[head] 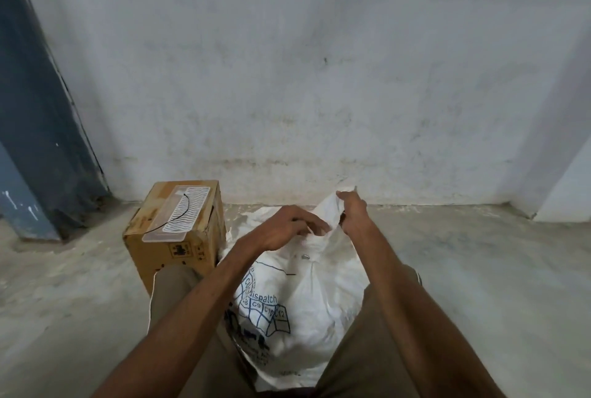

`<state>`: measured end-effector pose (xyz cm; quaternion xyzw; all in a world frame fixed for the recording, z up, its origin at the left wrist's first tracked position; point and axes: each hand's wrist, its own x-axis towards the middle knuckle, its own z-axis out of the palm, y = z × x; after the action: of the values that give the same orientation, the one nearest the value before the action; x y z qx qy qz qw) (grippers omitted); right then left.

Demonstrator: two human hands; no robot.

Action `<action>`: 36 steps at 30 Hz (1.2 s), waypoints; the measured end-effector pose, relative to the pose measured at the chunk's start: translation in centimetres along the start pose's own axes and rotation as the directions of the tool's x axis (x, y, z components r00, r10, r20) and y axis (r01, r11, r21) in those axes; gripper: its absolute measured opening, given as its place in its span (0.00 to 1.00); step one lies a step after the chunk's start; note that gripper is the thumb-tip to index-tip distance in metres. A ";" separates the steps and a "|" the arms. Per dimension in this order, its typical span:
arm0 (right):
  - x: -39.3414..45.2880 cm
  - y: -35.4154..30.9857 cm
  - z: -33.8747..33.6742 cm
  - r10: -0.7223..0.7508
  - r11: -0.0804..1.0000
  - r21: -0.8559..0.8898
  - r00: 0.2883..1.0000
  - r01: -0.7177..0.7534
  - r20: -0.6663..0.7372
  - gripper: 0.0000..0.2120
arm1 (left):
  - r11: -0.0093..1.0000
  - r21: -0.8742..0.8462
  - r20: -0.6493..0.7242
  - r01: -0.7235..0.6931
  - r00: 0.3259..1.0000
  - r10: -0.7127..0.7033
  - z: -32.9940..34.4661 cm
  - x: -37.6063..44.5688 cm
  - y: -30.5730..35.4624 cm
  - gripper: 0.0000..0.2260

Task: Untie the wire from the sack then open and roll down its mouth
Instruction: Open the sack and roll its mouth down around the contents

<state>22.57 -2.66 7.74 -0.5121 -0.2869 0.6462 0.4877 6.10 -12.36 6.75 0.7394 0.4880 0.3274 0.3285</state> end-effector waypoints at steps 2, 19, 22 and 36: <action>-0.1 -0.4 0.0 -0.026 1.000 -0.015 0.999 0.025 -0.023 0.23 | 0.989 -0.123 -0.076 0.081 0.993 -0.091 -0.5 0.6 -0.2 0.18; -4.5 -3.3 0.0 -0.258 0.933 -0.125 0.869 0.337 0.422 0.12 | 0.783 0.573 -0.019 -0.240 0.952 0.306 -5.8 8.2 4.1 0.25; -4.3 -3.8 -0.6 -0.277 0.907 -0.150 0.825 0.394 0.492 0.14 | 0.742 0.628 0.035 -0.234 0.961 0.274 -6.9 9.1 3.8 0.15; -2.3 -6.9 -1.7 -0.067 0.890 -0.425 0.968 0.167 0.241 0.41 | 0.666 0.721 -0.112 -0.192 0.916 0.385 -7.7 8.3 6.1 0.07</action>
<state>26.53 -2.56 14.14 -0.5163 -0.5087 0.5860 0.3623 5.55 -5.15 17.40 0.8276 0.4881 0.2598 -0.0962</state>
